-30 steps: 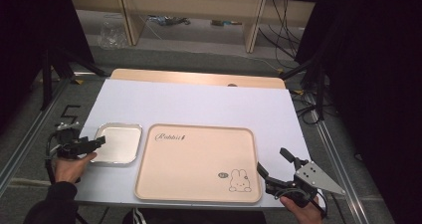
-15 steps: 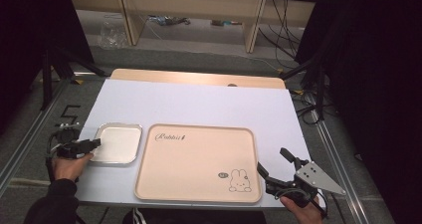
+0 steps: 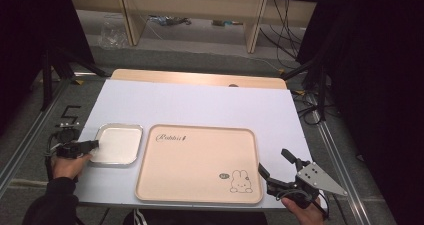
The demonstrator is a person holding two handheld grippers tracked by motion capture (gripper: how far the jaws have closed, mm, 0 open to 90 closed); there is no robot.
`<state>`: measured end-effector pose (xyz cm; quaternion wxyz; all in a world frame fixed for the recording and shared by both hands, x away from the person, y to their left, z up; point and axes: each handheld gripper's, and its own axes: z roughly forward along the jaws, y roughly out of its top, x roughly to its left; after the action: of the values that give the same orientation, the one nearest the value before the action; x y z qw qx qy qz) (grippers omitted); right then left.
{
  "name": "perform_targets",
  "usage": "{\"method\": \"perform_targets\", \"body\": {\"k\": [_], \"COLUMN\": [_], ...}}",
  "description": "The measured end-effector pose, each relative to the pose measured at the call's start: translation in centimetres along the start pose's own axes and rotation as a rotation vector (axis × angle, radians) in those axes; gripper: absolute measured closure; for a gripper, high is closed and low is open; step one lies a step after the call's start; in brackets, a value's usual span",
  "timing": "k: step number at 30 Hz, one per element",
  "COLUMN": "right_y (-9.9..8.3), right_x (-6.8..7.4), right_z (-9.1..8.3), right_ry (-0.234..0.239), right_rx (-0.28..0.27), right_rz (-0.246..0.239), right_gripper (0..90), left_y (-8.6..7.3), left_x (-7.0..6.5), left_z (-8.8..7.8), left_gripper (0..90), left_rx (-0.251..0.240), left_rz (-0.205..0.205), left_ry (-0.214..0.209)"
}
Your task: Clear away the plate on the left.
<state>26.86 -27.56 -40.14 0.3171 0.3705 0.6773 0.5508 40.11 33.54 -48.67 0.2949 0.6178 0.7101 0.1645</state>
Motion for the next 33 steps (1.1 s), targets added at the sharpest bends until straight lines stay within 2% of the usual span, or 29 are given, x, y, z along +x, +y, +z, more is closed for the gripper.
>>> {"method": "perform_targets", "body": {"k": [1, 4, 5, 6, 7, 8, 9, 10, 11, 12, 13, 14, 15, 16, 17, 22, 25, 26, 28, 29, 31, 32, 33], "right_y": [0.0, 0.0, 0.0, 0.0, 0.0, 0.0, 0.0, 0.0, 0.0, 0.0, 0.0, 0.0, 0.0, 0.0, 0.0, 0.0, 0.0, 0.0, 0.0, 0.0, 0.0, 0.0, 0.0], "right_x": [0.0, 0.0, 0.0, 0.0, 0.0, 0.0, 0.2, 0.1, 0.2, 0.2, 0.0, 0.0, 0.2, 0.0, 0.0, 0.0, 0.0, 0.1, 0.1, 0.0, 0.0, 0.2, 0.2], "right_z": [0.0, 0.0, 0.0, 0.0, 0.0, 0.0, 0.0, -0.1, 0.0, 0.0, 0.0, 0.0, 0.0, 0.0, 0.0, 0.0, 0.0, 0.0, -0.1, 0.0, 0.0, 0.0, 0.0], "right_ry": [0.0, 0.003, 0.003, 0.003, 0.001, 0.001, 0.01, 0.005, 0.01, 0.012, 0.001, 0.002, 0.012, -0.001, -0.001, -0.001, -0.001, 0.008, 0.007, -0.002, -0.002, 0.011, 0.012], "right_rx": [-0.001, 0.001, 0.001, 0.001, 0.001, 0.003, 0.012, 0.016, 0.016, 0.015, 0.005, 0.006, 0.014, 0.008, 0.008, 0.002, -0.001, 0.006, 0.022, 0.009, 0.002, 0.01, 0.018], "right_rz": [-0.001, 0.001, 0.0, 0.0, -0.001, -0.001, 0.024, 0.006, 0.023, 0.026, -0.001, -0.001, 0.026, -0.004, -0.004, 0.001, -0.002, 0.024, 0.02, -0.001, 0.002, 0.03, 0.033], "right_gripper": [15.1, 15.1, 15.1, 15.1, 15.2, 15.2, 15.2, 15.2, 15.2, 15.2, 15.2, 15.2, 15.2, 15.2, 15.2, 15.2, 15.2, 15.2, 15.2, 15.2, 15.2, 15.2, 15.2], "left_y": [0.1, 0.2, 0.2, 0.2, 0.2, 0.2, 0.3, 0.2, 0.2, 0.2, 0.2, 0.2, 0.2, 0.2, 0.2, 0.3, 0.4, 0.4, 0.4, 0.4, 0.5, 0.5, 0.5], "left_x": [0.1, 0.1, 0.1, 0.1, 0.1, 0.1, 0.1, 0.1, 0.3, 0.4, 0.5, 0.6, 0.7, 0.9, 0.9, 0.9, 0.9, 1.0, 1.1, 1.2, 1.3, 1.3, 1.3], "left_z": [0.0, 0.0, 0.0, 0.0, 0.1, 0.0, 0.0, 0.0, 0.0, 0.0, 0.0, 0.0, 0.0, -0.1, -0.1, -0.6, -0.8, -0.9, -1.0, -0.9, -1.2, -1.3, -1.4], "left_gripper": [67.1, 69.6, 74.7, 81.7, 81.7, 83.1, 84.4, 85.1, 85.3, 85.7, 86.0, 86.4, 86.6, 87.5, 87.5, 88.2, 88.4, 88.4, 88.4, 88.4, 88.4, 88.4, 88.4], "left_rx": [0.008, 0.008, 0.015, 0.015, 0.009, 0.016, 0.016, 0.007, 0.01, 0.012, 0.004, 0.003, -0.001, -0.006, -0.019, -0.051, -0.067, -0.072, -0.085, -0.106, -0.125, -0.132, -0.14], "left_rz": [0.01, 0.009, 0.018, 0.018, 0.017, 0.027, 0.03, 0.01, 0.021, 0.007, -0.01, -0.018, -0.025, -0.044, -0.058, -0.076, -0.083, -0.09, -0.106, -0.114, -0.135, -0.144, -0.15], "left_ry": [-0.008, 0.006, -0.012, -0.012, -0.037, -0.032, -0.039, -0.041, -0.051, -0.056, -0.07, -0.074, -0.084, -0.1, -0.11, -0.132, -0.124, -0.124, -0.132, -0.142, -0.164, -0.167, -0.176]}}
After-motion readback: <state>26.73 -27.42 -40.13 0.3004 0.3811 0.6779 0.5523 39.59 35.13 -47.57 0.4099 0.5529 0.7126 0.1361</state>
